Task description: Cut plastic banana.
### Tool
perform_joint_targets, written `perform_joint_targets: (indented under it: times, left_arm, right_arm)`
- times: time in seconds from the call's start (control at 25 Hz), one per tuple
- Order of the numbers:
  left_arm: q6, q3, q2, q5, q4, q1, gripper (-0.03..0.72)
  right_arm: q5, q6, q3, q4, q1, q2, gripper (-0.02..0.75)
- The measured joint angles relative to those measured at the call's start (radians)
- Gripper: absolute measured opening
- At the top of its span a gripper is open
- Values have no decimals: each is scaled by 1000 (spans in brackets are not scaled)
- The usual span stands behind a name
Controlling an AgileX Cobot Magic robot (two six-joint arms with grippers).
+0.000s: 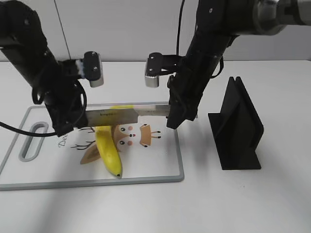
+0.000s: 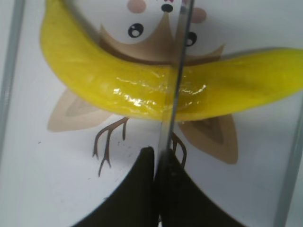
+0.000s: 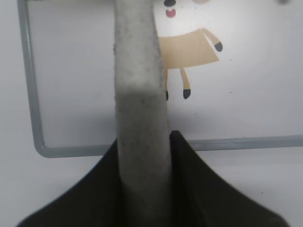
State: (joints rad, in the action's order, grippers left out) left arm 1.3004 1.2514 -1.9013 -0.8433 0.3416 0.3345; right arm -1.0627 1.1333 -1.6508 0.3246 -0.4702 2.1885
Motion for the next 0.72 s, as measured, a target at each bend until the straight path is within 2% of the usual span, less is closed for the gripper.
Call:
perform_joint_targets:
  times: [0.72]
  left_arm:
    - [-39, 18, -111, 29, 3, 16, -5]
  right_arm:
    - [29, -24, -9, -37, 3, 93, 226]
